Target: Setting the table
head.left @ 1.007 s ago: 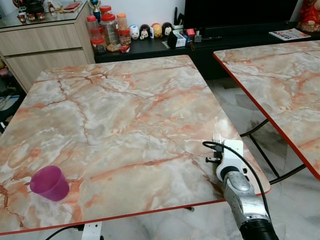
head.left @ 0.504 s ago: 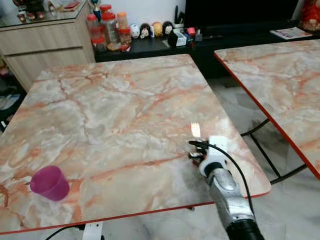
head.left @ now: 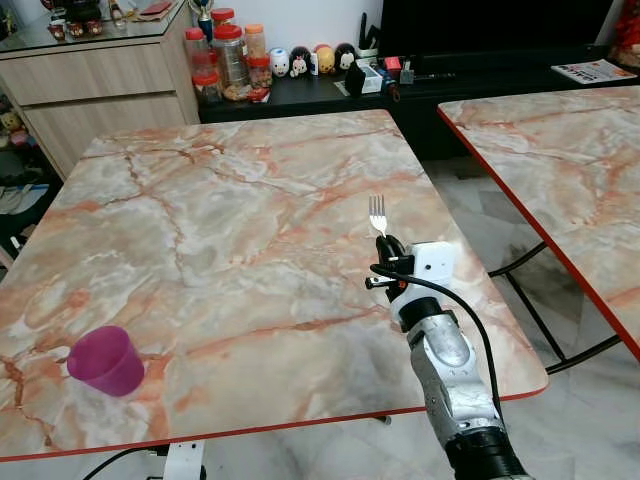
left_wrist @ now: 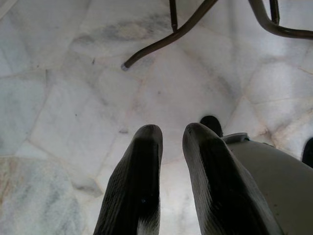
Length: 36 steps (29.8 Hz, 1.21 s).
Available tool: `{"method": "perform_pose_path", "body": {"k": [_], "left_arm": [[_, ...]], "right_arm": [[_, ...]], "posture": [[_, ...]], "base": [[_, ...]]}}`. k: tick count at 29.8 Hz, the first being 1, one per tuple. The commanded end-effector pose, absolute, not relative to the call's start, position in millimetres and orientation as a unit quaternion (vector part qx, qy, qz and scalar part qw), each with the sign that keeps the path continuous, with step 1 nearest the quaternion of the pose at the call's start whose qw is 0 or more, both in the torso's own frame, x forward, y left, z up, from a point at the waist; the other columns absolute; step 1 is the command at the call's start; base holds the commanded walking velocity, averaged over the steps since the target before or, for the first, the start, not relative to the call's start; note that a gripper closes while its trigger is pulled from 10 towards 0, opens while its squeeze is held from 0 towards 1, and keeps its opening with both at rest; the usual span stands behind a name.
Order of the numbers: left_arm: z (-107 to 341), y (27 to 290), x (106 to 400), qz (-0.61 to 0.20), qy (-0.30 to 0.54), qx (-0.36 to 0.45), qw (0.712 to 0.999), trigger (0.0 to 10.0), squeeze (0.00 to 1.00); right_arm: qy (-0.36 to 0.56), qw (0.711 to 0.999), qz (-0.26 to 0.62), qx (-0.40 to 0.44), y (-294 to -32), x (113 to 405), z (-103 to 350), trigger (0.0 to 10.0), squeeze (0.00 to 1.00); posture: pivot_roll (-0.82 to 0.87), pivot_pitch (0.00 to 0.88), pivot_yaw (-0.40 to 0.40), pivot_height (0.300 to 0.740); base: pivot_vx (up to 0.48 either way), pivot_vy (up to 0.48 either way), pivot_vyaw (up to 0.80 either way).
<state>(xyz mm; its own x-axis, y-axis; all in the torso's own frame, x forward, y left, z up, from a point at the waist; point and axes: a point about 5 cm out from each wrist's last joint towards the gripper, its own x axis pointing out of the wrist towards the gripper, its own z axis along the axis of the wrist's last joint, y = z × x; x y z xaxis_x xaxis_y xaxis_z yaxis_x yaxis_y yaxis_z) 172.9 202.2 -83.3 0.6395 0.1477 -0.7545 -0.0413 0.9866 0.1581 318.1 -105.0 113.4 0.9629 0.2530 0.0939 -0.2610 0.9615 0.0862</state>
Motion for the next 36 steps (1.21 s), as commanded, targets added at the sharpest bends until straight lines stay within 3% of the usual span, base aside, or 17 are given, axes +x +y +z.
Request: {"method": "perform_pose_path", "body": {"k": [1,36], "left_arm": [[-85.6,203.6,167.9,0.06,0.43,0.061,0.899,10.0,0.0],[-84.7,207.8,167.0,0.076,0.423,0.052,0.902,10.0,0.0]], "right_arm": [[-0.043,0.989,0.134,0.044,-105.0,317.8,112.5,10.0,0.0],[-0.037,0.991,0.125,0.043,-110.3,315.2,104.4,10.0,0.0]], "posture": [[0.04,0.004,0.032,0.74],[0.04,0.027,0.04,0.74]], "base": [[0.0,-0.251,0.0],[0.0,0.0,0.0]]}}
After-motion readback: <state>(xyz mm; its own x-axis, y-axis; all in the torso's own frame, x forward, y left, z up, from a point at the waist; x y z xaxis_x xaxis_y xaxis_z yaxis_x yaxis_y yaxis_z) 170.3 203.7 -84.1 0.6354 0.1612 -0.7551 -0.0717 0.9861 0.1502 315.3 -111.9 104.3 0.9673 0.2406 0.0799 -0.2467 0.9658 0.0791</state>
